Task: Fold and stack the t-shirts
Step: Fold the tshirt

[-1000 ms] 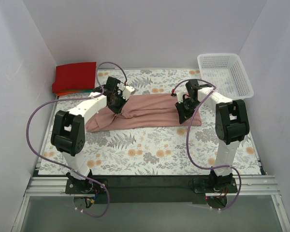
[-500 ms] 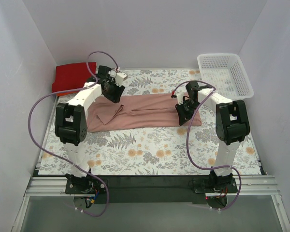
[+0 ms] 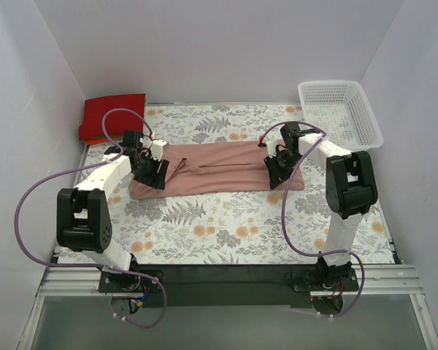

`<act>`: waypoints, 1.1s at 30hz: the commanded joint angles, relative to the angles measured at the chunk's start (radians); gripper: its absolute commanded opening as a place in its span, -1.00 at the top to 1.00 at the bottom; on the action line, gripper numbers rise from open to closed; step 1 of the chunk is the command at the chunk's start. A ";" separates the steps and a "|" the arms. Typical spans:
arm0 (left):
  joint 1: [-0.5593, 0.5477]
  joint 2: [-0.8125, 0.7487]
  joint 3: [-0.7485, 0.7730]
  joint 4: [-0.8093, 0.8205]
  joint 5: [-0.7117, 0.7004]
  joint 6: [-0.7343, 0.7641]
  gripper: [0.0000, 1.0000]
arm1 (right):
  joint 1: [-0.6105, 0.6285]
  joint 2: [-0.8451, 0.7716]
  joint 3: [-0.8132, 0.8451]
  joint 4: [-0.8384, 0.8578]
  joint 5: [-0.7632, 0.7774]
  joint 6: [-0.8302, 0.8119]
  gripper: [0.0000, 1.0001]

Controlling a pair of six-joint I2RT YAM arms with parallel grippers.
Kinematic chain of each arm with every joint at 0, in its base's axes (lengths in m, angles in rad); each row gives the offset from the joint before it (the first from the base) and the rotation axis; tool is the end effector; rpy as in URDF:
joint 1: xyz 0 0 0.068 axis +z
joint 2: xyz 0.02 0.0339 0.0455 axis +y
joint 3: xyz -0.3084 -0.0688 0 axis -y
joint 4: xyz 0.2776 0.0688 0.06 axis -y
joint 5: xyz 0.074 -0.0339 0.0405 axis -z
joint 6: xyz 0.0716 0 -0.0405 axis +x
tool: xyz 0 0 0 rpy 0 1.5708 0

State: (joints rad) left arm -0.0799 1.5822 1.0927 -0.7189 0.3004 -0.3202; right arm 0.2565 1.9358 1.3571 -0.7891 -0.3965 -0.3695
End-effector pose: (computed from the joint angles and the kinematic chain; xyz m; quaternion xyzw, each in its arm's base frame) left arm 0.3444 -0.0488 0.2112 -0.0898 0.9688 -0.1797 0.1454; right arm 0.4027 0.1342 0.1628 -0.3193 0.9218 0.1900 0.1102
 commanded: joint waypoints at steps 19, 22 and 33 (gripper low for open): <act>-0.001 0.108 0.021 0.099 0.017 -0.102 0.04 | -0.002 -0.029 0.013 -0.004 -0.001 -0.002 0.62; -0.001 0.107 0.039 0.102 0.013 -0.105 0.12 | -0.003 -0.028 0.011 -0.004 -0.004 0.000 0.63; -0.001 0.145 0.082 0.114 -0.020 -0.089 0.70 | -0.002 -0.024 0.014 -0.004 -0.001 -0.002 0.63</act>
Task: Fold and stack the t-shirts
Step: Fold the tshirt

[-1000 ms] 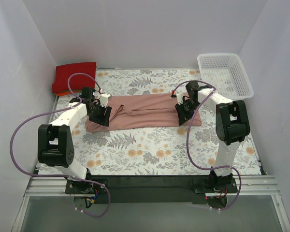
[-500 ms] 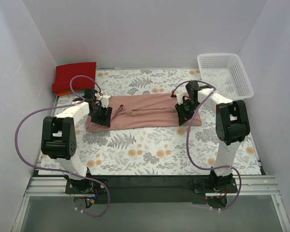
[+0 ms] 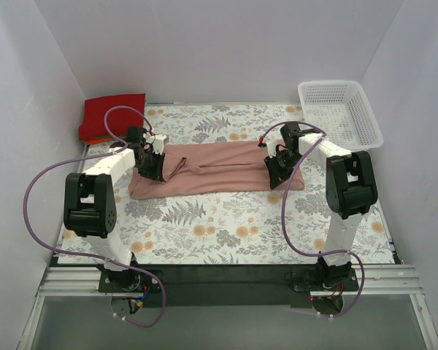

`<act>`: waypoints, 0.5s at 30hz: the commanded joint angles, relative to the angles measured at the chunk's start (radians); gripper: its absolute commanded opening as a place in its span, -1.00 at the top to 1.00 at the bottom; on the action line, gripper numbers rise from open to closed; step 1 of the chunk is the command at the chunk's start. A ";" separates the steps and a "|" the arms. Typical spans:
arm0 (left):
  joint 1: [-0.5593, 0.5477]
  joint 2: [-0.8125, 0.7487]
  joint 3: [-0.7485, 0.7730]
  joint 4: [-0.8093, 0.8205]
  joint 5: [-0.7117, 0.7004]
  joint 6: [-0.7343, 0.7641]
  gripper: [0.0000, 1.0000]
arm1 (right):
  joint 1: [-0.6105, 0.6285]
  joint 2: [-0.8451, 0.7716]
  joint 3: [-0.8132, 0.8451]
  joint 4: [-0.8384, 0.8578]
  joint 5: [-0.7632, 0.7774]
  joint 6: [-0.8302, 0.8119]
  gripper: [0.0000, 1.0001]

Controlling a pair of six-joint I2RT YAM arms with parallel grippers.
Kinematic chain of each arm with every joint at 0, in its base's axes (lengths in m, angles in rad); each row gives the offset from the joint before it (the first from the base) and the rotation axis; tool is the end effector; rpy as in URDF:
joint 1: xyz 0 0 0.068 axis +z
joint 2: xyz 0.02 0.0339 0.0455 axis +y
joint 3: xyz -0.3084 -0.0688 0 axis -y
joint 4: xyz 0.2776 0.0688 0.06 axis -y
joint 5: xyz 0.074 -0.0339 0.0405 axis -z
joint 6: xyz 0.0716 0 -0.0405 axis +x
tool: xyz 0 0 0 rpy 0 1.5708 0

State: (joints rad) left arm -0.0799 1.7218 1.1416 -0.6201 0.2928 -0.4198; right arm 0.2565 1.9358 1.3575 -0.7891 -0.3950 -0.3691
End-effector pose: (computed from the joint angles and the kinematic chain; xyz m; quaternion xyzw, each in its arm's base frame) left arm 0.3802 -0.0512 0.1835 -0.1380 0.9629 -0.1840 0.1411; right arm 0.4028 0.1341 0.1629 -0.3191 0.9220 0.1893 0.1104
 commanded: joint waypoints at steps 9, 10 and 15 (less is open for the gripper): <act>0.000 0.025 0.069 0.025 -0.024 0.027 1.00 | -0.003 -0.020 0.012 -0.004 -0.002 -0.002 0.64; 0.000 0.025 0.073 0.026 -0.026 0.029 1.00 | -0.005 -0.020 0.012 -0.004 -0.002 -0.002 0.64; 0.000 0.013 0.096 0.039 -0.037 0.036 1.00 | -0.003 -0.015 0.012 -0.004 -0.002 -0.004 0.65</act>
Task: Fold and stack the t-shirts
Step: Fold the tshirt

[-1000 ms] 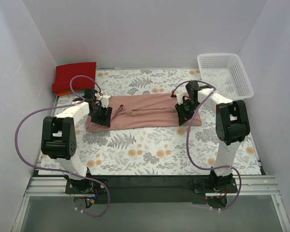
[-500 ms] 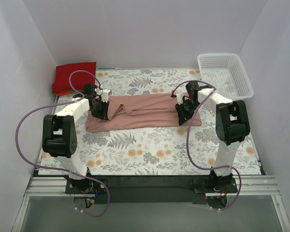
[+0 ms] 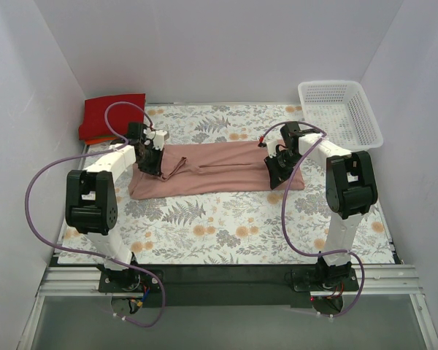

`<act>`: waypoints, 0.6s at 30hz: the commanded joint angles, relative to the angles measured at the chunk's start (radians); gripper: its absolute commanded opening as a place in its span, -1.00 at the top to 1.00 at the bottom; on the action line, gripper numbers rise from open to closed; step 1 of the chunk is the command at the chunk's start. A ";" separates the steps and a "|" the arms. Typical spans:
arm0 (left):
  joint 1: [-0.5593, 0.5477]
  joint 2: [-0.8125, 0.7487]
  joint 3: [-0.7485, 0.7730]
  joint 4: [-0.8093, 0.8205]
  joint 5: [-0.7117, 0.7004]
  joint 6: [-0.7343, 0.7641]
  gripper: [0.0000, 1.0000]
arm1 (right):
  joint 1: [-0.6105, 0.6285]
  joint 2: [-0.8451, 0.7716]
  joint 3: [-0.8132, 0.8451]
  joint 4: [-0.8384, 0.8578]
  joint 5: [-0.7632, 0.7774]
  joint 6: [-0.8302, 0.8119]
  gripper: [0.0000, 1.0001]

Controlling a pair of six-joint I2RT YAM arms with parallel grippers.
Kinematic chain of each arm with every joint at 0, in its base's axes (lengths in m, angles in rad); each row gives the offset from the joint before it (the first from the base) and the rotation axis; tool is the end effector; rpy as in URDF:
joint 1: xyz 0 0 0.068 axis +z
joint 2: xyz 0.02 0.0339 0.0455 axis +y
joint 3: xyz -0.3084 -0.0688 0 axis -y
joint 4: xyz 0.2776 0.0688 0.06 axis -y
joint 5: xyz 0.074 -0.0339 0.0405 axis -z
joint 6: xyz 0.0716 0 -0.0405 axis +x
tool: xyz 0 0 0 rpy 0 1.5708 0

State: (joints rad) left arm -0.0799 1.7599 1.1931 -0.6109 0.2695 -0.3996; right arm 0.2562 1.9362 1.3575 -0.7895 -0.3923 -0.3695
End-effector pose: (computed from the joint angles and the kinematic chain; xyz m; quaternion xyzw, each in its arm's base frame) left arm 0.3964 -0.0509 0.1859 -0.1288 0.9636 -0.1739 0.1567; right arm 0.4029 0.1338 0.1626 -0.3191 0.9224 0.1880 0.1100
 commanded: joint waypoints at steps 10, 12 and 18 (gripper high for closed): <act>0.028 0.070 0.203 0.106 -0.068 0.012 1.00 | -0.005 -0.011 0.015 -0.004 -0.005 -0.003 0.65; 0.037 0.104 0.241 0.138 -0.073 0.007 1.00 | -0.005 -0.013 0.014 -0.005 -0.003 -0.003 0.66; 0.049 0.184 0.313 0.166 -0.101 -0.001 1.00 | -0.003 -0.022 0.002 -0.007 0.006 -0.009 0.66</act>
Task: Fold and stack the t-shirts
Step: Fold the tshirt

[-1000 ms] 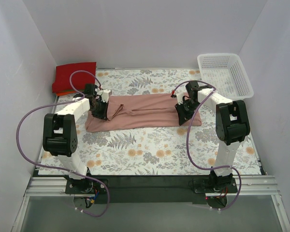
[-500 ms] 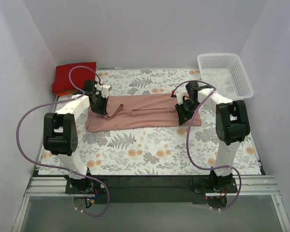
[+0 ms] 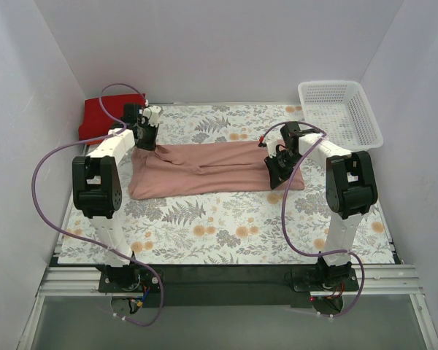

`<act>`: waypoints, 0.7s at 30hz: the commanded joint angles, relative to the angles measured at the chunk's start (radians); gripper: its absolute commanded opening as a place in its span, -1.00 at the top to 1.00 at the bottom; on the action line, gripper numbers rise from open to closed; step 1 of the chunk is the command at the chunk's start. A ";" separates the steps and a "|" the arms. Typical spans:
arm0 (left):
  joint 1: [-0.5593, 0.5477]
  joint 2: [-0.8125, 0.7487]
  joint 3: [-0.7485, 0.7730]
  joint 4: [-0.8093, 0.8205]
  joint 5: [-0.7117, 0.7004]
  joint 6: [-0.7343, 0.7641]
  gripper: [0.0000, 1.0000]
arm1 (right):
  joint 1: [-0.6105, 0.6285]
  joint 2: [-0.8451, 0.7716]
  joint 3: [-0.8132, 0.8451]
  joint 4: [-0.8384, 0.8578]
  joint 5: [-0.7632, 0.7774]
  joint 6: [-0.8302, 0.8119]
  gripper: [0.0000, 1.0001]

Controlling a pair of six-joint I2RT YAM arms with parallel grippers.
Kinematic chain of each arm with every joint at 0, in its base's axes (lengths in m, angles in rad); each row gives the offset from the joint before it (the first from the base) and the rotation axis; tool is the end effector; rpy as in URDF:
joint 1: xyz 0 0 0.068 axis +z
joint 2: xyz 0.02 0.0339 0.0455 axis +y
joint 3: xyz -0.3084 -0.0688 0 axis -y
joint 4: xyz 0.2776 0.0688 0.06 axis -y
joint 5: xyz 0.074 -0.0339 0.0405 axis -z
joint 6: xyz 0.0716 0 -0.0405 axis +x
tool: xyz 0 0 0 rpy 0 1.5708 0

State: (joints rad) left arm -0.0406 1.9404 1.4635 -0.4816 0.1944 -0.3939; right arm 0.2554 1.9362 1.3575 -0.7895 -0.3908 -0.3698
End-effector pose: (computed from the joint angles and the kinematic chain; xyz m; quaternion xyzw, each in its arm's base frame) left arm 0.4875 -0.0336 0.2089 -0.1380 0.9394 -0.1550 0.2730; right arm 0.4030 0.1334 0.1626 -0.3188 0.9226 0.1872 0.1101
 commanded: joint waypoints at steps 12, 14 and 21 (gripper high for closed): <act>0.069 -0.098 -0.043 0.089 0.015 -0.060 0.22 | -0.004 -0.031 0.014 -0.007 0.029 -0.023 0.66; 0.073 -0.142 -0.063 0.037 0.054 -0.059 0.24 | -0.005 -0.025 0.025 -0.002 0.049 -0.032 0.66; 0.074 -0.262 -0.264 -0.094 0.151 -0.033 0.32 | -0.005 0.052 0.043 0.027 0.104 -0.058 0.69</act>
State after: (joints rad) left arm 0.0395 1.7561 1.2675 -0.4953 0.2787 -0.4431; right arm 0.2554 1.9591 1.3808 -0.7773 -0.3176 -0.4004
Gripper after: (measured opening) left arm 0.343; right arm 0.159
